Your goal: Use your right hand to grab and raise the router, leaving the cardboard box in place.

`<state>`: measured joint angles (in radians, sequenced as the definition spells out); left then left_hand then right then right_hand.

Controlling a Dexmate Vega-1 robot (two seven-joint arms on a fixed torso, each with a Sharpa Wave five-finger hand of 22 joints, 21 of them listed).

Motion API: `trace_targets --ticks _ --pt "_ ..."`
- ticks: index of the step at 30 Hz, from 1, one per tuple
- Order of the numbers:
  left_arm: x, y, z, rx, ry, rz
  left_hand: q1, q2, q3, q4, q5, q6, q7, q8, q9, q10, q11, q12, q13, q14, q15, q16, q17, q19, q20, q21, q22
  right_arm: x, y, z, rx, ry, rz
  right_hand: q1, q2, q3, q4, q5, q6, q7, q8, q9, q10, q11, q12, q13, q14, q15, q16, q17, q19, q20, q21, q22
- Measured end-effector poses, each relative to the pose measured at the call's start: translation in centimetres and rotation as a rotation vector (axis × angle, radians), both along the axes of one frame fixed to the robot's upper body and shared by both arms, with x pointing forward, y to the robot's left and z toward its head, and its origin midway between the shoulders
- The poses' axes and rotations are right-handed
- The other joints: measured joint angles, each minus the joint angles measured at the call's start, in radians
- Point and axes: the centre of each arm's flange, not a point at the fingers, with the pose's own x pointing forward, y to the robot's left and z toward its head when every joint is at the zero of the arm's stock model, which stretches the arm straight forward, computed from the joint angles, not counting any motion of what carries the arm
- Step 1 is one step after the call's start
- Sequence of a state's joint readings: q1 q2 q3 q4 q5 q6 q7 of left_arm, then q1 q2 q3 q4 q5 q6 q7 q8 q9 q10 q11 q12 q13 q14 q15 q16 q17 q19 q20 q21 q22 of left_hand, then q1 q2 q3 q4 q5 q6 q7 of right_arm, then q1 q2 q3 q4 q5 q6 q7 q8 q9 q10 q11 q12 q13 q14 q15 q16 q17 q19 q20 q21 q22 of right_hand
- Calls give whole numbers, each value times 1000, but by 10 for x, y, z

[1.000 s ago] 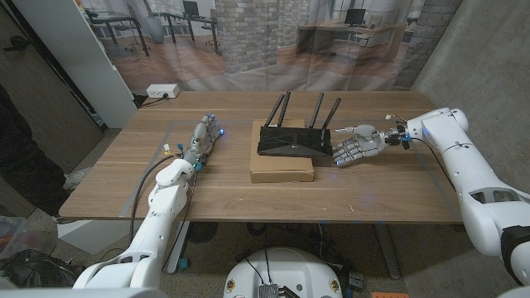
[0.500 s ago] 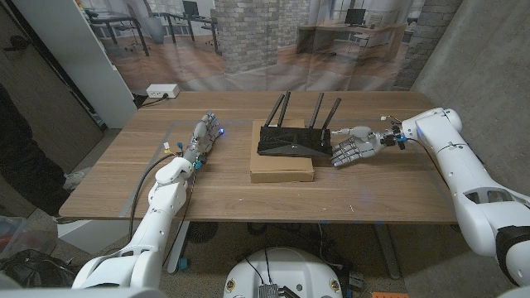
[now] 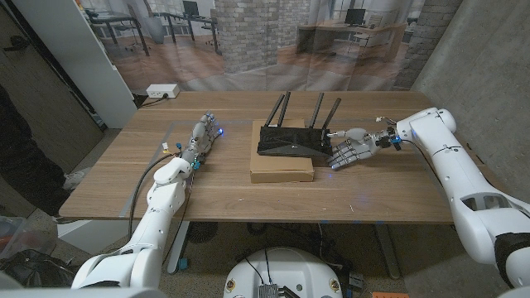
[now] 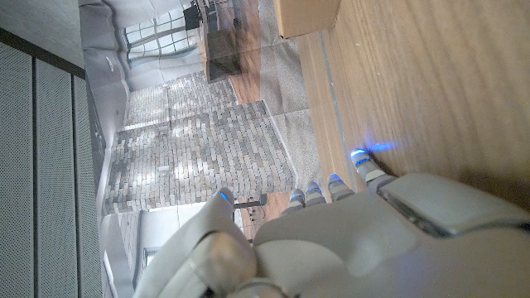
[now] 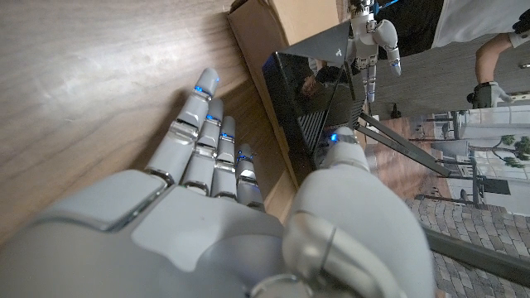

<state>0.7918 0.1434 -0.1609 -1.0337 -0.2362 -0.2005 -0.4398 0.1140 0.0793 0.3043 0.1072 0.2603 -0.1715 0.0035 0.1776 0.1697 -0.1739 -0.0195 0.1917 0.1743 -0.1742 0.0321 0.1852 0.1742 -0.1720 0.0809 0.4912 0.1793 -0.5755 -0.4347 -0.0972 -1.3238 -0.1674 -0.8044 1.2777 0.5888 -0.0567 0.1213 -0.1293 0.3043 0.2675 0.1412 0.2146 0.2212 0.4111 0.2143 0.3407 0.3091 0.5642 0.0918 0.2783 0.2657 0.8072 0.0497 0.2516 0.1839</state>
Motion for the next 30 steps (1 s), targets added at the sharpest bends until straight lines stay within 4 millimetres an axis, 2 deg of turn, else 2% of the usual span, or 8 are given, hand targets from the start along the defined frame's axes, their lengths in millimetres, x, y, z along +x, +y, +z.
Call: trace_targets --ticks 6,14,17,25,30 --pt "1 2 -1 -3 2 0 0 0 0 0 0 0 0 0 0 0 0 0 0 5 5 0 0 0 0 0 0 0 7 -2 -14 5 4 6 -5 -6 5 8 17 0 0 5 13 -1 18 9 28 -9 11 10 28 0 8 0" --pt "3 5 -2 -5 6 0 0 0 0 0 0 0 0 0 0 0 0 0 0 5 5 0 0 0 0 -8 0 2 14 -3 -28 10 4 30 3 -22 5 29 46 4 0 9 46 0 58 30 93 -34 30 34 84 -23 23 5" --pt "4 6 -2 -5 6 0 0 0 0 0 0 0 0 0 0 0 0 0 0 5 5 0 0 0 0 -8 0 3 16 -4 -31 13 5 31 2 -22 5 35 51 2 0 13 52 -5 70 36 106 -44 38 43 88 -27 31 5" --pt "7 6 -1 -6 8 -2 0 0 0 0 0 0 0 0 0 0 0 0 0 5 5 0 0 0 -1 -8 0 6 20 -4 -42 18 3 83 12 -32 -3 51 81 7 4 23 75 -17 116 64 157 -83 62 83 146 -75 48 9" --pt "8 6 0 -2 10 -2 0 0 -3 -3 0 0 0 0 0 0 0 0 0 5 5 0 0 2 -2 -13 0 8 22 -3 -48 20 4 101 19 -40 -4 62 94 7 6 28 83 -25 140 78 195 -91 82 109 173 -95 66 16"
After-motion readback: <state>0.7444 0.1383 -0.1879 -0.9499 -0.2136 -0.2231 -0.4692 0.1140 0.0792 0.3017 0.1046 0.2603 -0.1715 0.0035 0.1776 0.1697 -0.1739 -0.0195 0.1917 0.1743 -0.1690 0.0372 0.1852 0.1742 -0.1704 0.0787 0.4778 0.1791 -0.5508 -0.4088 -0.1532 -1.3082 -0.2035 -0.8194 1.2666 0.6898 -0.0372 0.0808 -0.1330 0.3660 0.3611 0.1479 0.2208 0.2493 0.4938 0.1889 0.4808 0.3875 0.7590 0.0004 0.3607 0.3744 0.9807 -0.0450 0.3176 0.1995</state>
